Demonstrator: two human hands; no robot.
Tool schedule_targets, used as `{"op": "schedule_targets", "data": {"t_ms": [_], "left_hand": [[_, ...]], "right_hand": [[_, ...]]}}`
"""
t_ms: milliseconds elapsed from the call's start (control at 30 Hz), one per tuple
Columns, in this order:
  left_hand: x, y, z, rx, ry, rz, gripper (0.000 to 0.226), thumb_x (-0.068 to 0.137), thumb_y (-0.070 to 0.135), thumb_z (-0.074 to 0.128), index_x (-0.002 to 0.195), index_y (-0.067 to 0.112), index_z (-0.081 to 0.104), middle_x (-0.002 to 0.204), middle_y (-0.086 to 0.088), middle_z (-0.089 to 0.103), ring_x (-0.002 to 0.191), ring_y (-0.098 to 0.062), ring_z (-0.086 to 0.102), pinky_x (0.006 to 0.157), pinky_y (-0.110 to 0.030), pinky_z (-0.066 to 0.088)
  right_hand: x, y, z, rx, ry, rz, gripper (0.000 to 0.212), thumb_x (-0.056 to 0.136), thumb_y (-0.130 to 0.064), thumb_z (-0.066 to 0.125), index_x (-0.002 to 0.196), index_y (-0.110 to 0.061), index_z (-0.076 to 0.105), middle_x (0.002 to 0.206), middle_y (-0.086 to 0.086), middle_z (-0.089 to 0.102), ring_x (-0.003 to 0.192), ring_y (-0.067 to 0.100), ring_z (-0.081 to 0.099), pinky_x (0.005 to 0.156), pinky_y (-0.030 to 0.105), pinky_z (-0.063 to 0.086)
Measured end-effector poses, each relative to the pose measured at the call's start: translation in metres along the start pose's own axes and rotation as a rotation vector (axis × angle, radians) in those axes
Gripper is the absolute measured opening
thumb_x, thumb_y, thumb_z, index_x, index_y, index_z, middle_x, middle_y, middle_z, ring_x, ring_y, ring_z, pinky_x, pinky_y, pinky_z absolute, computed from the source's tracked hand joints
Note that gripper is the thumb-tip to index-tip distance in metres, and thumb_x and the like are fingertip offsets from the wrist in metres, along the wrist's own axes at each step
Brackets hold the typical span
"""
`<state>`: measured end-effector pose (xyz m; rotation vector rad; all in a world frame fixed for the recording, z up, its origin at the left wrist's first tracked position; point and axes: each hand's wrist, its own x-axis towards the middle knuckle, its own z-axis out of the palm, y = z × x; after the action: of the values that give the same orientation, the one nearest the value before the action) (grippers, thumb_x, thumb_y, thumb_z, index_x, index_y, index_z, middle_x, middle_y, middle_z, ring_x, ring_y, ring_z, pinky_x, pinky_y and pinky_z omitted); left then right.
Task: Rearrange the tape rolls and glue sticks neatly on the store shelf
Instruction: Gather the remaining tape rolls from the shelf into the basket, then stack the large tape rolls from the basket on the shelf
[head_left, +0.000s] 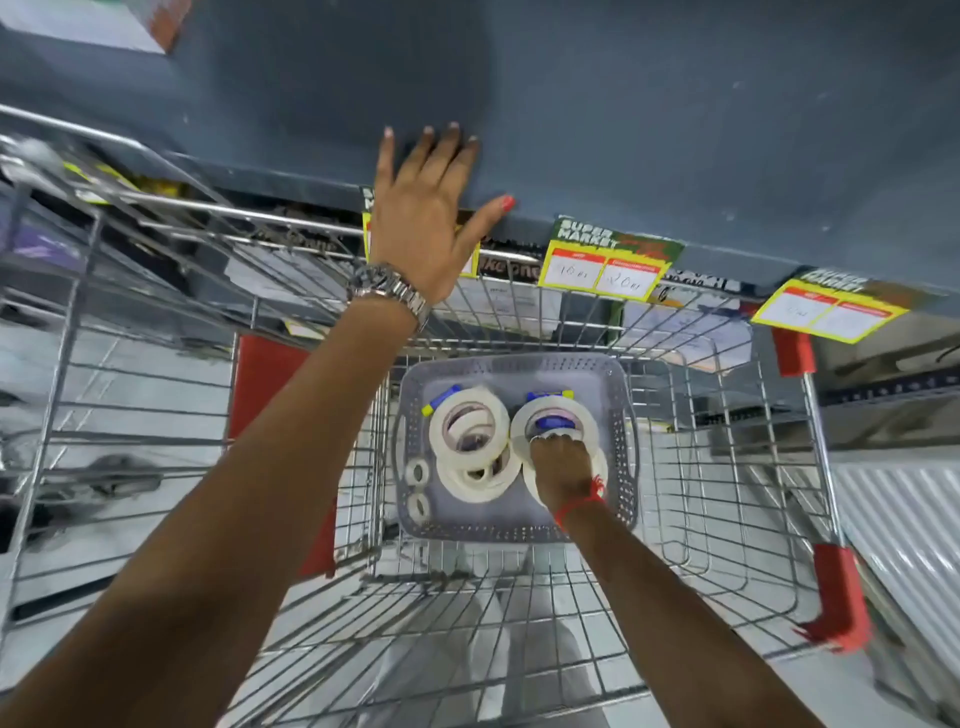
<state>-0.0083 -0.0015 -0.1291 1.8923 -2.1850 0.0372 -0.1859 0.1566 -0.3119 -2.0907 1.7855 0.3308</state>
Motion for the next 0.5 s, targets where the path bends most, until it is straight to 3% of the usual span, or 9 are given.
{"op": "schedule_targets", "data": {"t_ms": [67, 100, 167, 333, 400, 467, 500], "left_hand": [[-0.002, 0.000, 0.000, -0.006, 0.010, 0.012, 0.069, 0.087, 0.059, 0.024, 0.139, 0.014, 0.036, 0.148, -0.006, 0.037, 0.138, -0.024, 0.031, 0.117, -0.046, 0.006], [-0.003, 0.000, 0.001, -0.009, 0.016, 0.018, 0.069, 0.087, 0.059, 0.024, 0.139, 0.014, 0.036, 0.148, -0.007, 0.037, 0.138, -0.024, 0.031, 0.117, -0.045, 0.007], [-0.003, 0.000, 0.002, -0.023, 0.007, 0.022, 0.070, 0.086, 0.059, 0.023, 0.139, 0.014, 0.036, 0.149, -0.006, 0.037, 0.138, -0.024, 0.031, 0.116, -0.043, 0.012], [-0.003, 0.000, -0.002, -0.059, -0.035, -0.002, 0.076, 0.082, 0.064, 0.019, 0.138, 0.016, 0.037, 0.148, -0.006, 0.037, 0.138, -0.024, 0.032, 0.113, -0.040, 0.023], [-0.002, 0.000, -0.004, -0.067, -0.036, -0.004, 0.075, 0.083, 0.065, 0.023, 0.138, 0.016, 0.038, 0.148, -0.006, 0.037, 0.138, -0.024, 0.032, 0.112, -0.039, 0.024], [-0.002, 0.000, -0.006, -0.066, -0.052, -0.006, 0.072, 0.084, 0.062, 0.027, 0.139, 0.017, 0.038, 0.149, -0.006, 0.036, 0.139, -0.023, 0.031, 0.113, -0.039, 0.023], [-0.002, 0.002, -0.008, -0.064, -0.057, -0.003, 0.073, 0.083, 0.062, 0.026, 0.139, 0.017, 0.037, 0.149, -0.006, 0.036, 0.139, -0.023, 0.031, 0.114, -0.039, 0.023]], "right_hand": [[-0.017, -0.012, -0.046, 0.056, -0.133, 0.027, 0.024, 0.063, 0.006, 0.063, 0.086, 0.001, 0.069, 0.075, 0.019, 0.071, 0.071, 0.032, 0.070, 0.061, 0.034, 0.056], [-0.021, -0.014, -0.055, 0.068, -0.098, 0.022, 0.030, 0.077, 0.008, 0.051, 0.104, 0.003, 0.062, 0.094, 0.022, 0.070, 0.090, 0.034, 0.068, 0.075, 0.037, 0.055], [-0.026, -0.017, -0.067, 0.144, -0.047, 0.053, 0.034, 0.087, 0.007, 0.039, 0.116, 0.001, 0.056, 0.112, 0.022, 0.065, 0.106, 0.035, 0.062, 0.087, 0.041, 0.050], [-0.058, -0.033, -0.125, 0.290, 0.116, 0.021, 0.026, 0.087, 0.000, 0.046, 0.109, -0.002, 0.060, 0.115, 0.020, 0.061, 0.107, 0.035, 0.058, 0.086, 0.039, 0.048], [-0.074, -0.032, -0.151, 0.313, 0.278, -0.031, 0.025, 0.078, -0.001, 0.060, 0.102, -0.005, 0.065, 0.105, 0.017, 0.064, 0.100, 0.035, 0.061, 0.080, 0.037, 0.053], [-0.088, -0.027, -0.178, 0.348, 0.483, -0.084, 0.038, 0.063, -0.001, 0.072, 0.100, -0.010, 0.069, 0.096, 0.012, 0.069, 0.089, 0.030, 0.067, 0.072, 0.030, 0.057], [-0.092, -0.020, -0.191, 0.381, 0.589, -0.096, 0.045, 0.062, 0.000, 0.073, 0.105, -0.012, 0.068, 0.098, 0.010, 0.068, 0.088, 0.025, 0.066, 0.075, 0.023, 0.054]]}}
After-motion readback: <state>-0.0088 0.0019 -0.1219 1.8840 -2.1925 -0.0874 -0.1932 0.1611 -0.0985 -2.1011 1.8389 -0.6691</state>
